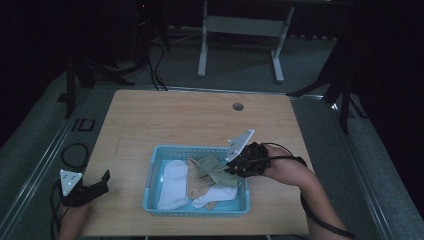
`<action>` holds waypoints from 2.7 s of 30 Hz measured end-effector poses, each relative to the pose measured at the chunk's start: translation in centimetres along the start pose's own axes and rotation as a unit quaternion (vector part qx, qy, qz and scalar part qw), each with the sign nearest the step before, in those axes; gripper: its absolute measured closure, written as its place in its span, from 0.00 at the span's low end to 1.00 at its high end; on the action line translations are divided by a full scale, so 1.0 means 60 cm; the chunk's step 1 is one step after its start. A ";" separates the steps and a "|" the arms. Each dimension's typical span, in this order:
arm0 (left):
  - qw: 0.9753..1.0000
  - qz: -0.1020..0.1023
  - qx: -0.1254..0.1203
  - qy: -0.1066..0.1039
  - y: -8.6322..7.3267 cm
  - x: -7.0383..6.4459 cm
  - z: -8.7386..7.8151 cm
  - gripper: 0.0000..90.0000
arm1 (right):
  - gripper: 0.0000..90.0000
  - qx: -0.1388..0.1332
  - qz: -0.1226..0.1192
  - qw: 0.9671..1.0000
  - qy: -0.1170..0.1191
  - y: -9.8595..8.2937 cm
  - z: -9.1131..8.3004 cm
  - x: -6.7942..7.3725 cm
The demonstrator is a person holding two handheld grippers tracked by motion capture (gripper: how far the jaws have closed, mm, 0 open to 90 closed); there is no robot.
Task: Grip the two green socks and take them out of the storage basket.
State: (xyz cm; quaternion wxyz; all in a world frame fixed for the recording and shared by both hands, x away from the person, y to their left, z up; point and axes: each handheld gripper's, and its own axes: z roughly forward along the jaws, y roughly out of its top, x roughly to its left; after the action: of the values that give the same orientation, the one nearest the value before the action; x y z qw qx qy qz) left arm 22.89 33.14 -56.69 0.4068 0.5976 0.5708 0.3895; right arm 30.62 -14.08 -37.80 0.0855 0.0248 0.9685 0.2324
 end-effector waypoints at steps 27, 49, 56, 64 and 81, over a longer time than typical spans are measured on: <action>1.000 0.002 0.001 0.002 0.000 -0.001 0.000 0.00 | 0.89 -0.004 0.122 0.991 -0.062 -0.177 -0.076 -0.032; 1.000 0.003 0.002 0.003 0.000 -0.001 0.000 0.00 | 0.89 0.023 0.198 0.980 -0.002 -0.292 0.030 -0.007; 1.000 0.003 0.003 0.002 0.000 -0.001 0.000 0.00 | 0.89 0.044 0.215 0.975 0.008 -0.312 0.062 -0.008; 1.000 0.002 0.003 0.002 0.000 -0.001 0.001 0.00 | 0.87 0.054 0.228 0.972 0.020 -0.326 0.084 -0.011; 1.000 0.002 0.004 0.002 0.000 -0.001 0.001 0.00 | 0.72 0.030 0.190 0.981 -0.015 -0.267 0.020 -0.031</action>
State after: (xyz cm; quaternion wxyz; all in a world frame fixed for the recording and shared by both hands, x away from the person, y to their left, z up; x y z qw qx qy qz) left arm 22.94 33.08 -56.69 0.4024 0.5994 0.5719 0.3896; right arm 32.51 -27.98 -45.87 0.0538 0.2147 0.9513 0.2146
